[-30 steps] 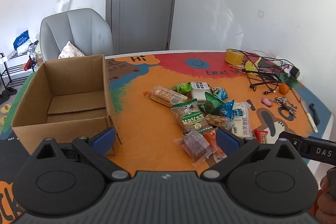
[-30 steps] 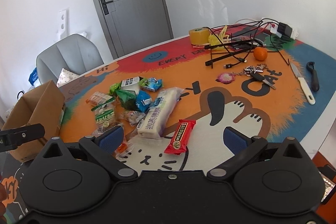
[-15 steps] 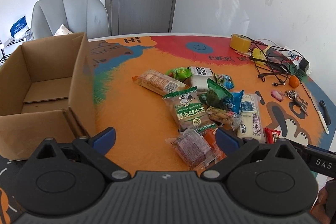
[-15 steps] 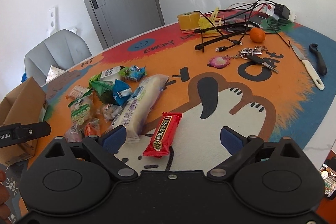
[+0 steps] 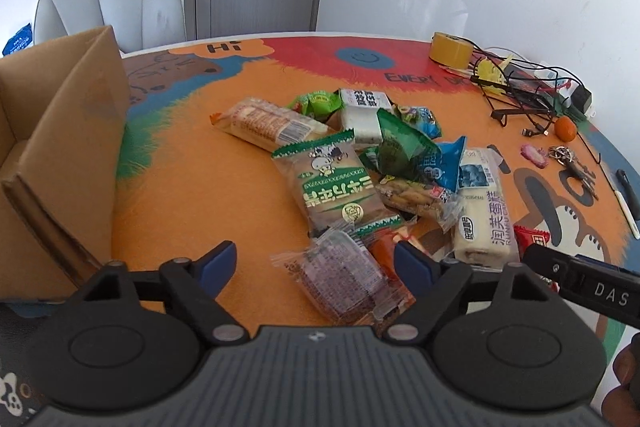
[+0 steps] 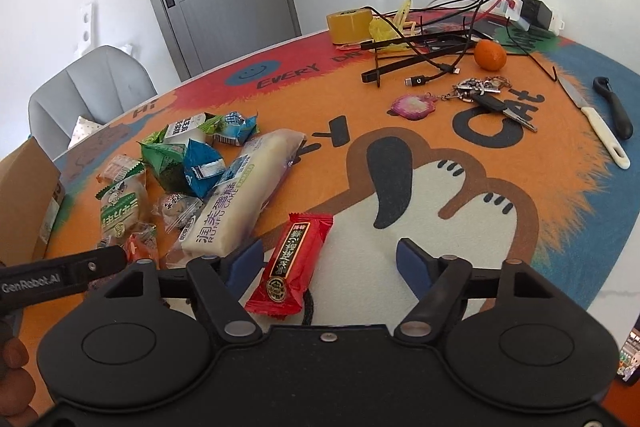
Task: Organize snacks
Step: 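Grasp the purple pastry pack with left tool while right tool grasps red bar, then carry both held snacks over the cardboard box with both tools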
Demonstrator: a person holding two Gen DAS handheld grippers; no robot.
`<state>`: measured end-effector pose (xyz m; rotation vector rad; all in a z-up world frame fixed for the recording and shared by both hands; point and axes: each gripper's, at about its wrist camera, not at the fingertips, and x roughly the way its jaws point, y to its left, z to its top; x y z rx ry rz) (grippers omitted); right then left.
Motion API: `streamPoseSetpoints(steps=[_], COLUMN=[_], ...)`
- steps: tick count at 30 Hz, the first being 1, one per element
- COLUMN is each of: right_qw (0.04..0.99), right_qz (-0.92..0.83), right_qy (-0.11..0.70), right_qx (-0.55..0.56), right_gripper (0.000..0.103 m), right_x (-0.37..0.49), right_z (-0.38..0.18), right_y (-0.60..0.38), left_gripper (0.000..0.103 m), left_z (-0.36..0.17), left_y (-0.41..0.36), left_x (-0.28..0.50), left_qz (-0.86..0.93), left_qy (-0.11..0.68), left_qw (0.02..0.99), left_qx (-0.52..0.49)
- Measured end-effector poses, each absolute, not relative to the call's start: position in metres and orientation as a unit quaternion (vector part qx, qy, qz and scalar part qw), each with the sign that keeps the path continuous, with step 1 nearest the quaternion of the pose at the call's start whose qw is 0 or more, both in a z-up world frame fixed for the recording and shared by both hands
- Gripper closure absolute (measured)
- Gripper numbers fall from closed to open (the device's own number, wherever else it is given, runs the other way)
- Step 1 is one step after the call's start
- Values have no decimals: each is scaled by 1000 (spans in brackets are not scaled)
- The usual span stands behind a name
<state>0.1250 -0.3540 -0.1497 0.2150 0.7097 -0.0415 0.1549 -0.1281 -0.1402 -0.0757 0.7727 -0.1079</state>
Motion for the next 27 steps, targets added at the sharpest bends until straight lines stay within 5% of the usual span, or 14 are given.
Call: streamPoseSetpoints(steps=[8,12,14,27], right_qw=[932,932,932,935], right_qz=[-33,-35,-35,-17], right_qy=[357,359,359,348], right_qx=[48,26,38,69], right_gripper=[47,73,74,80], right_x=[126,121,120,108], right_z=[-150,-149,-148,-130], right_y=[-328,-320,-321,-316], left_gripper=[39,60,68,70], left_z=[-146,-146,-143,-120], left_y=[-135,-139,-139,-127], left_x=[148,141,139,122], left_qz=[-48,-38,-40,-33], left_qy=[370,368,372,355], left_qw=[928,929,927,934], left_qx=[-8,20,23,8])
